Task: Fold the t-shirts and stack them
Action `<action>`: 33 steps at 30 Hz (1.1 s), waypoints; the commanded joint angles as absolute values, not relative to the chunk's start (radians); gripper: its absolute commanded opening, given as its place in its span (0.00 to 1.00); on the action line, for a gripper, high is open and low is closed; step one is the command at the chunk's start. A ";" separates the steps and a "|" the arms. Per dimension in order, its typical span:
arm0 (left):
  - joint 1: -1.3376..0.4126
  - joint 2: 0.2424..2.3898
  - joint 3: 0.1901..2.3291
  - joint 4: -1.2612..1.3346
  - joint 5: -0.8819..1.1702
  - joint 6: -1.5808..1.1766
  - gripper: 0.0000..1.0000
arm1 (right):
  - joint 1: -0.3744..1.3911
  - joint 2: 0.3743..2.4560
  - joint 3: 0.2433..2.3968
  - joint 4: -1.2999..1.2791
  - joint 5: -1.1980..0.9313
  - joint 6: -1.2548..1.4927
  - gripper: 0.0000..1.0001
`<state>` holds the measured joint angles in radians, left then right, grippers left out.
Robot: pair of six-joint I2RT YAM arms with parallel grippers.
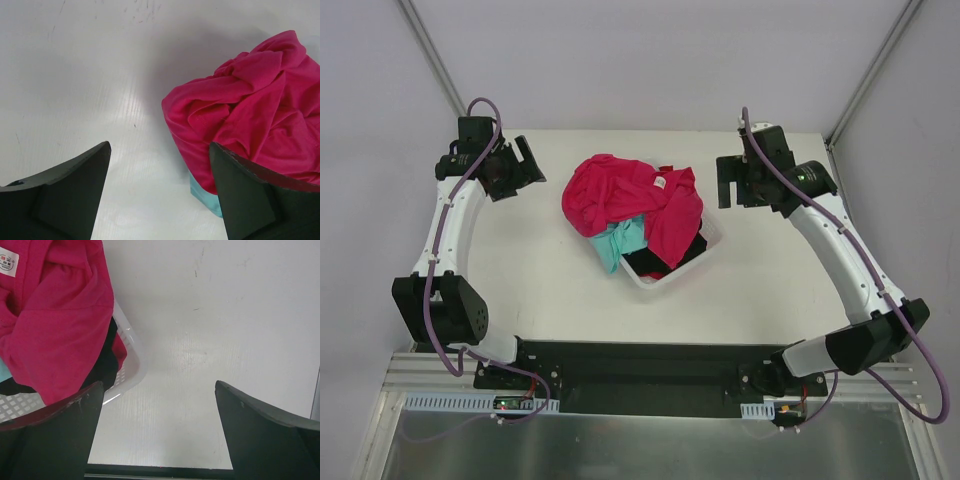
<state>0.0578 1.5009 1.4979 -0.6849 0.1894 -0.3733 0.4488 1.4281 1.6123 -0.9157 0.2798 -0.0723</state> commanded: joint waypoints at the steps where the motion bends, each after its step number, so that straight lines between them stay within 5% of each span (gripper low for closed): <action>1: 0.052 1.477 1.500 -0.669 0.187 -0.351 0.79 | 0.440 1.422 1.611 -0.917 0.279 -0.063 0.96; 17: 0.043 1.512 1.479 -0.666 0.228 -0.361 0.79 | 0.433 1.384 1.508 -0.914 0.195 -0.044 0.96; 33: -0.048 1.786 1.463 -0.689 0.296 -0.448 0.77 | 0.431 1.309 1.362 -0.890 0.120 -0.003 0.96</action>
<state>-0.0402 1.7947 1.4563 -0.6765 0.2897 -0.4065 0.4355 1.3636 1.3670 -0.9024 0.1543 -0.0208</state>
